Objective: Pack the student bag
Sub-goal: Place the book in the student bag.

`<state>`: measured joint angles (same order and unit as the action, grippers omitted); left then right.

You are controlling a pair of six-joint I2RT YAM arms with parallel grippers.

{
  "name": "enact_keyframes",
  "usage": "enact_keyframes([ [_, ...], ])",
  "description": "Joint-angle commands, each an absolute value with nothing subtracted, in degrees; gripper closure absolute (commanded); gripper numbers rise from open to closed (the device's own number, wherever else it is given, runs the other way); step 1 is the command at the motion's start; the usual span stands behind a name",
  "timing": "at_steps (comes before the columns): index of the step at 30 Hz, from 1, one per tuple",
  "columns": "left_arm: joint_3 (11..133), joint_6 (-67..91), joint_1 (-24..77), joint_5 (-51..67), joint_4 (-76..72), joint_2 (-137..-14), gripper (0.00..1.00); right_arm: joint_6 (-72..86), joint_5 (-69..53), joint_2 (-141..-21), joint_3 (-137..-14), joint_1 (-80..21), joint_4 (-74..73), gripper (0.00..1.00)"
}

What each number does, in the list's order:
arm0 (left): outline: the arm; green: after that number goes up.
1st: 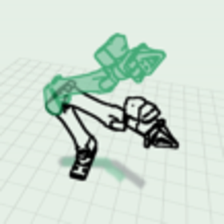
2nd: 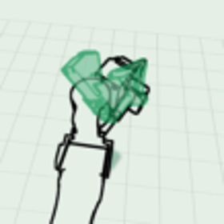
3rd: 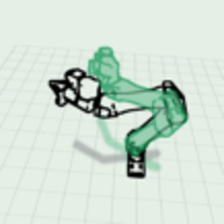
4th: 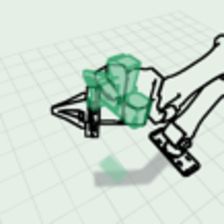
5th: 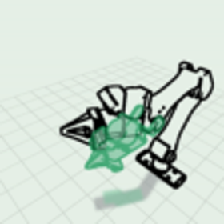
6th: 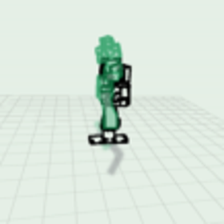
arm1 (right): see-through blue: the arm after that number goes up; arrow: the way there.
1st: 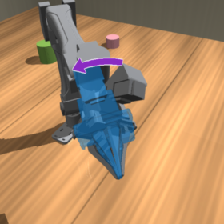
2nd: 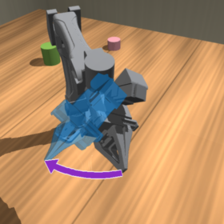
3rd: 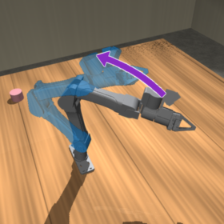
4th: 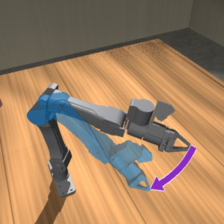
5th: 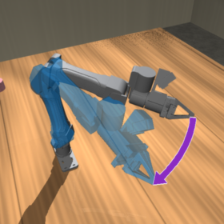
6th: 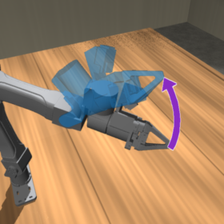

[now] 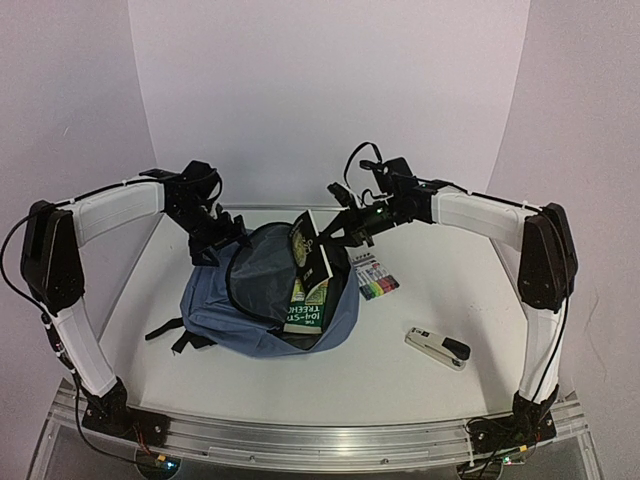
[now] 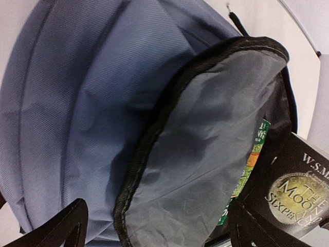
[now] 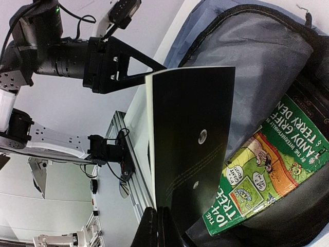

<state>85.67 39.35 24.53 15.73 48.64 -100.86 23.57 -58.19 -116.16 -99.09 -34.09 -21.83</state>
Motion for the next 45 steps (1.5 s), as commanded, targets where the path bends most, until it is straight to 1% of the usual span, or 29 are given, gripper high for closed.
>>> enact_keyframes([
  [1, 86.3, 36.3, 24.5, 20.4, 44.1, -103.7, 0.09, 24.0, -58.5, -114.8, -98.5, -34.2, -18.8, 1.00],
  [3, 86.6, 36.2, 24.5, 20.2, 44.2, -104.8, 0.09, 24.1, -58.6, -114.6, -98.5, -34.2, -18.9, 1.00],
  [8, 87.4, 37.1, 24.5, 17.4, 45.2, -106.8, 0.06, 25.1, -59.3, -113.6, -98.5, -34.1, -18.8, 1.00],
  [10, 87.4, 37.2, 24.5, 18.3, 44.4, -107.2, 0.07, 25.7, -59.6, -113.3, -98.4, -34.2, -18.7, 1.00],
  [11, 87.4, 37.2, 24.5, 19.2, 43.9, -107.3, 0.10, 25.9, -59.7, -113.2, -98.3, -34.2, -18.6, 1.00],
  [13, 87.1, 37.3, 24.5, 21.2, 42.9, -106.9, 0.20, 26.6, -59.8, -113.0, -97.8, -34.1, -18.0, 1.00],
  [15, 86.8, 37.6, 24.5, 22.4, 42.0, -105.5, 0.35, 28.4, -59.9, -113.3, -97.2, -34.1, -16.7, 1.00],
  [18, 86.2, 38.8, 24.5, 21.9, 42.2, -102.5, 0.64, 35.9, -60.5, -113.3, -95.2, -34.2, -7.9, 1.00],
  [21, 86.7, 39.7, 24.5, 19.8, 44.1, -99.5, 0.91, 42.7, -59.6, -112.6, -92.7, -34.1, -0.6, 1.00],
  [22, 87.2, 40.1, 24.5, 19.0, 45.1, -98.7, 0.97, 44.0, -59.5, -112.6, -91.6, -34.1, 1.6, 1.00],
  [23, 87.8, 40.6, 24.5, 18.1, 46.3, -98.1, 0.99, 45.3, -59.4, -112.5, -90.2, -34.1, 3.2, 1.00],
  [25, 88.9, 41.4, 24.5, 16.5, 47.9, -96.8, 1.00, 47.6, -59.6, -112.5, -86.4, -34.1, 7.2, 1.00],
  [29, 90.5, 43.2, 24.6, 13.0, 50.0, -94.7, 1.00, 47.1, -57.0, -113.7, -80.5, -33.7, 8.8, 1.00],
  [33, 91.6, 43.6, 24.5, 14.1, 50.1, -94.5, 1.00, 46.3, -53.5, -115.9, -77.1, -33.7, 8.7, 1.00],
  [40, 93.3, 41.6, 24.5, 17.4, 49.1, -94.8, 1.00, 44.4, -43.9, -118.0, -78.5, -33.9, 5.0, 1.00],
  [42, 93.7, 41.3, 24.5, 17.8, 48.8, -95.0, 1.00, 41.5, -40.1, -118.5, -80.7, -34.1, 0.3, 1.00],
  [45, 94.9, 40.7, 24.6, 18.5, 48.4, -95.8, 1.00, 37.8, -37.6, -118.4, -82.0, -34.7, -6.4, 1.00],
])
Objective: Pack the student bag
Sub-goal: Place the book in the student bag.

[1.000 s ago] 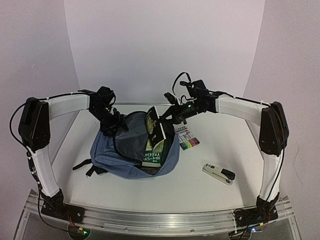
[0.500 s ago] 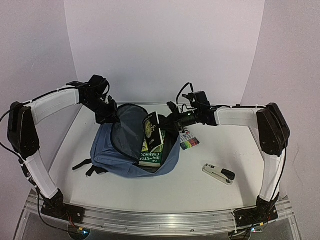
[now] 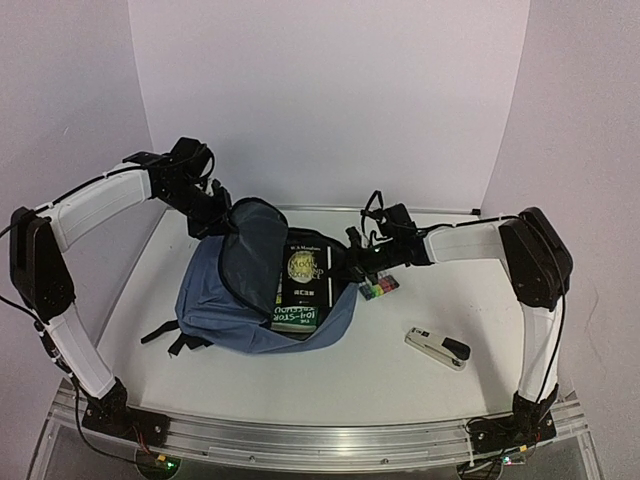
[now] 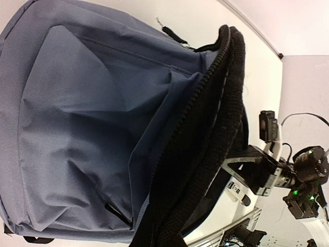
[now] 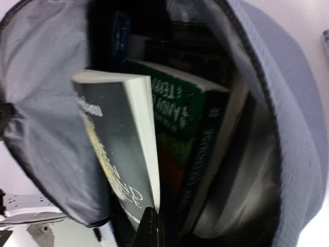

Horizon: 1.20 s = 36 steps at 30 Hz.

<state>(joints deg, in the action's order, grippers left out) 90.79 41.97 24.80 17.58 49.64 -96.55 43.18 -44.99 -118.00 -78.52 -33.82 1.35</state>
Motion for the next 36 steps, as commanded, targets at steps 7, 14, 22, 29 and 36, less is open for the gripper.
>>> enact_keyframes([
  [7, 96.7, 40.5, 24.7, 19.8, 46.4, -98.1, 1.00, 32.8, -35.2, -116.5, -83.2, -37.7, -12.9, 1.00],
  [14, 104.0, 35.3, 29.6, 25.1, 48.5, -104.8, 1.00, 29.7, -39.1, -117.4, -88.8, -39.0, -13.5, 0.67],
  [22, 94.9, 37.0, 30.8, 26.7, 45.0, -99.0, 0.37, 17.8, -42.6, -112.8, -93.1, -32.0, -19.1, 0.33],
  [29, 82.9, 43.9, 30.5, 16.5, 47.9, -91.6, 0.16, 5.2, -34.9, -116.5, -102.2, -27.0, -23.7, 0.16],
  [36, 73.0, 45.7, 32.2, 19.1, 40.9, -87.5, 0.02, 4.0, -36.3, -128.7, -114.1, -27.5, -28.6, 0.11],
])
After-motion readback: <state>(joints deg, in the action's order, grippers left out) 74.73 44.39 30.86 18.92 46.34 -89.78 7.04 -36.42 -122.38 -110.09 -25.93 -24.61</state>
